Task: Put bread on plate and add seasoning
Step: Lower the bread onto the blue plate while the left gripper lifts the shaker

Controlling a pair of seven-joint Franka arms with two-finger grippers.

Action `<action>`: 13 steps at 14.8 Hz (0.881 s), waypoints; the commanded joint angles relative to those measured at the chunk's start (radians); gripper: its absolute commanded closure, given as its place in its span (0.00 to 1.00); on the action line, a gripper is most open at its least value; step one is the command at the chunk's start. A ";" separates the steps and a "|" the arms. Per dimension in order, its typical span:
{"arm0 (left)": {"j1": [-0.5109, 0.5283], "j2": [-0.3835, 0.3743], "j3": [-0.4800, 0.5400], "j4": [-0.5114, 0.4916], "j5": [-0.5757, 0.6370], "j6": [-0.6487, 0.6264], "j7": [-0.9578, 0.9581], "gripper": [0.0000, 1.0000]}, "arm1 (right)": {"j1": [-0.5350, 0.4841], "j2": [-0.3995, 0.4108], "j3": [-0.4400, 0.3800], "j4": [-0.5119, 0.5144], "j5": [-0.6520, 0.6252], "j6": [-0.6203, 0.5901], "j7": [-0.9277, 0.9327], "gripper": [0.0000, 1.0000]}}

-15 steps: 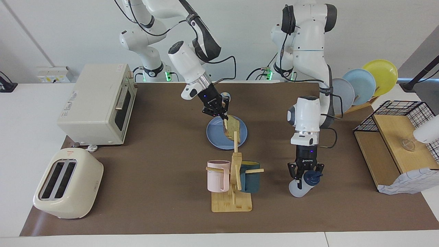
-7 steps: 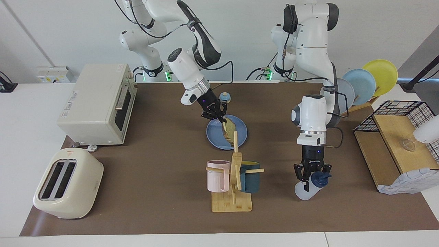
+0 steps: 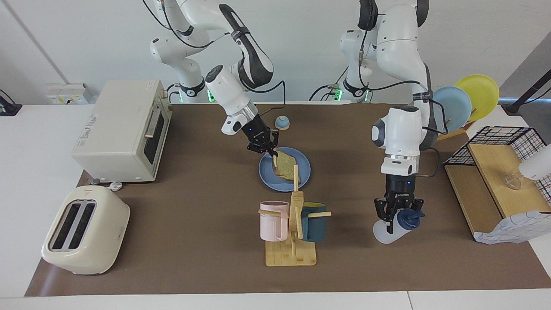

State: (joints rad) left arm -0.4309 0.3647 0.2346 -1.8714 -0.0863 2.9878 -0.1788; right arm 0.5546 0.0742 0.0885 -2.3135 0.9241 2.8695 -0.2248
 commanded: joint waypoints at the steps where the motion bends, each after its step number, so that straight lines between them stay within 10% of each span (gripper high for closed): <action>1: -0.015 -0.082 0.003 -0.012 -0.004 -0.127 0.035 0.58 | -0.012 -0.030 0.008 -0.027 0.050 0.002 -0.021 0.88; 2: -0.019 -0.098 0.003 -0.012 -0.004 -0.154 0.036 0.58 | -0.012 -0.030 0.008 -0.027 0.058 0.001 -0.021 0.61; 7: -0.020 -0.191 -0.014 0.008 -0.001 -0.375 0.085 0.58 | -0.039 -0.030 0.008 -0.026 0.058 -0.004 -0.027 0.51; 10: -0.020 -0.257 -0.029 0.014 -0.003 -0.516 0.133 0.58 | -0.041 -0.030 0.008 -0.024 0.058 -0.004 -0.025 0.00; 13: -0.022 -0.311 -0.046 0.014 -0.003 -0.634 0.166 0.58 | -0.047 -0.027 0.007 -0.017 0.058 -0.004 -0.034 0.00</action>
State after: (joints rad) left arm -0.4441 0.0963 0.1926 -1.8528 -0.0861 2.4324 -0.0484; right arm 0.5243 0.0716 0.0871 -2.3176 0.9584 2.8694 -0.2253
